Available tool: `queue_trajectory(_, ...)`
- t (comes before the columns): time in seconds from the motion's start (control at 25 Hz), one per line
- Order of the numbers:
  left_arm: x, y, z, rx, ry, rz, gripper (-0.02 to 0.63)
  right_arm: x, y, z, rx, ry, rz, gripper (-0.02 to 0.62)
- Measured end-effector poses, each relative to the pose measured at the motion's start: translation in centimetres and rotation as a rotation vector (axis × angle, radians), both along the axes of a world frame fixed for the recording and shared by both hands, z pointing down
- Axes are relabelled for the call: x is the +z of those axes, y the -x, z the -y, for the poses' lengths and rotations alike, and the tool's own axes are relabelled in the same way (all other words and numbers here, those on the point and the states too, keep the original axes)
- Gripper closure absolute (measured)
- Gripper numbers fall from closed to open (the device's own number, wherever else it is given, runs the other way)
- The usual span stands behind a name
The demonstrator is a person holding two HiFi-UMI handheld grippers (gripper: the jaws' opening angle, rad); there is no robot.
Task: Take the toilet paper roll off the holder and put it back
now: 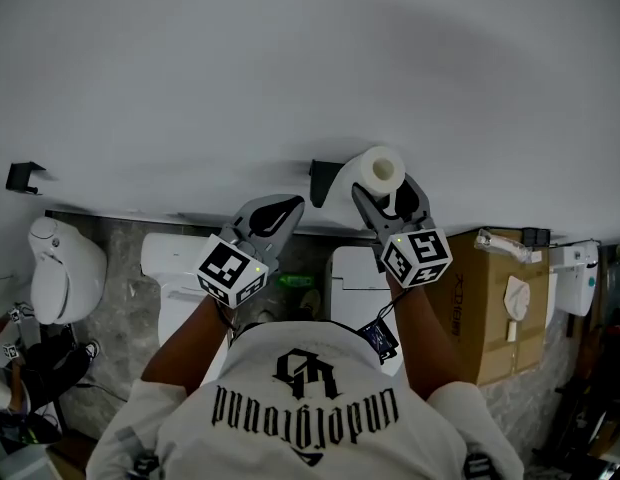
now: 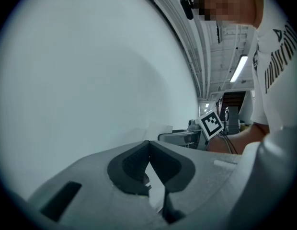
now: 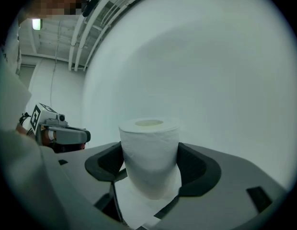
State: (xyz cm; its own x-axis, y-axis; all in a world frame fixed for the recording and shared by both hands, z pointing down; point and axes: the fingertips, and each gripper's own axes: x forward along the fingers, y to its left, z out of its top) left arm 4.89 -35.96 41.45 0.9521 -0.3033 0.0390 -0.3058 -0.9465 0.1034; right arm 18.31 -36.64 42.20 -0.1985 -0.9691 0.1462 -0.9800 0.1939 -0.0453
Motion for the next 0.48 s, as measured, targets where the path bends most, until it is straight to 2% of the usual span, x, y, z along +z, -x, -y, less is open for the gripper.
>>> queue_trajectory(0.48,1.8,-2.2,0.8,-0.012,0.035,0.034,0.592,3.8,-0.9,1.2,-0.025,0.053,-0.001,0.276)
